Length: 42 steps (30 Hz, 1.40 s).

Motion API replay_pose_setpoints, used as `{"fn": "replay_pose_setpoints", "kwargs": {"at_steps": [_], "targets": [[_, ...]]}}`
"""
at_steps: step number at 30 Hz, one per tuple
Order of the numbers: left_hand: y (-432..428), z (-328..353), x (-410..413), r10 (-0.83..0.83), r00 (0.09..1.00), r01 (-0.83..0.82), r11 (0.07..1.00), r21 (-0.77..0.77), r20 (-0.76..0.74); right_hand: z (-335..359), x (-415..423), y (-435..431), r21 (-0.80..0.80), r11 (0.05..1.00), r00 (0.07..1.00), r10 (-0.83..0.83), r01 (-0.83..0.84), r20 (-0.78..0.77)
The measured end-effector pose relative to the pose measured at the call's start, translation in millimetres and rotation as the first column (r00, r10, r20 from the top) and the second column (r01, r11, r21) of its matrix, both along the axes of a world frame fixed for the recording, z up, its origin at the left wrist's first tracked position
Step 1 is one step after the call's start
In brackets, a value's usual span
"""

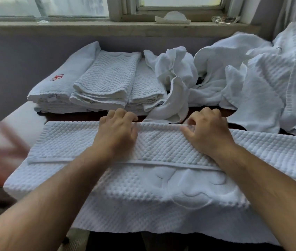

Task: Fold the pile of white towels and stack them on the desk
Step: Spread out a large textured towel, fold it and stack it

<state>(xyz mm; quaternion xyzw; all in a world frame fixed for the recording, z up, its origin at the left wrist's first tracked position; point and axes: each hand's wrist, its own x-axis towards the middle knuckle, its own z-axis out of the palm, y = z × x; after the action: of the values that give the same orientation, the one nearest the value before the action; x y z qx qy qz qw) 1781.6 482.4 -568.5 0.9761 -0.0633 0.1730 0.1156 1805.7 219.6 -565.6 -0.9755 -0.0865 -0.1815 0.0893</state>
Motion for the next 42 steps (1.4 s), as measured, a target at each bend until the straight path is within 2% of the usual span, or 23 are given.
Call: {"fn": "replay_pose_setpoints", "kwargs": {"at_steps": [2,6,8,11,13,17,22,28,30,33,35,37,39,42], "targets": [[-42.1,0.7,-10.8,-0.147,0.989,0.147,0.988,-0.049,-0.003,0.6,-18.5,-33.3,0.043,0.99,0.991,-0.134,0.133,0.021],[-142.1,8.4,-10.4,-0.428,0.902,0.43,0.902,-0.04,0.053,5.7,-46.5,-118.5,0.099,0.905,0.909,-0.403,0.413,-0.11],[-186.2,13.0,-0.5,-0.473,0.88,0.474,0.879,-0.052,0.031,10.8,-48.9,-165.0,0.117,0.844,0.849,-0.504,0.523,-0.16],[-231.2,9.6,12.8,-0.422,0.901,0.416,0.906,-0.07,-0.099,8.0,-50.2,-219.9,0.014,0.754,0.723,-0.624,0.657,-0.297],[-243.9,0.3,16.6,-0.377,0.914,0.375,0.926,-0.041,-0.148,-2.7,-50.3,-239.2,0.019,0.748,0.705,-0.615,0.663,-0.353],[-242.6,-11.1,29.2,-0.366,0.913,0.365,0.93,-0.039,-0.18,-14.4,-38.3,-250.0,0.086,0.767,0.747,-0.584,0.636,-0.317],[-240.0,-16.9,38.8,-0.385,0.916,0.385,0.923,-0.016,-0.113,-18.0,-13.6,-253.5,0.039,0.802,0.773,-0.56,0.596,-0.299],[-243.2,-15.0,44.3,-0.361,0.93,0.358,0.933,-0.041,-0.074,-12.3,1.9,-255.9,0.021,0.802,0.773,-0.569,0.597,-0.281],[-240.8,-9.9,37.9,-0.447,0.895,0.446,0.892,-0.07,-0.003,-9.0,-2.1,-252.2,0.068,0.796,0.785,-0.572,0.601,-0.239],[-236.2,-4.5,23.6,-0.607,0.791,0.612,0.789,-0.062,0.077,0.1,-18.6,-251.7,0.218,0.718,0.75,-0.64,0.661,-0.168],[-236.6,-3.5,15.4,-0.612,0.789,0.614,0.786,-0.072,0.059,3.5,-33.6,-264.0,0.275,0.614,0.666,-0.726,0.74,-0.173],[-239.1,-1.3,10.2,-0.604,0.797,0.602,0.793,-0.092,0.007,4.9,-48.8,-278.2,0.238,0.56,0.607,-0.753,0.794,-0.254],[-240.3,2.3,3.5,-0.647,0.756,0.642,0.762,-0.083,-0.095,3.9,-61.3,-284.5,0.235,0.614,0.657,-0.69,0.754,-0.306],[-243.1,4.5,-9.2,-0.708,0.675,0.719,0.694,-0.028,-0.205,1.0,-74.7,-281.2,0.362,0.699,0.787,-0.565,0.617,-0.25]]}}
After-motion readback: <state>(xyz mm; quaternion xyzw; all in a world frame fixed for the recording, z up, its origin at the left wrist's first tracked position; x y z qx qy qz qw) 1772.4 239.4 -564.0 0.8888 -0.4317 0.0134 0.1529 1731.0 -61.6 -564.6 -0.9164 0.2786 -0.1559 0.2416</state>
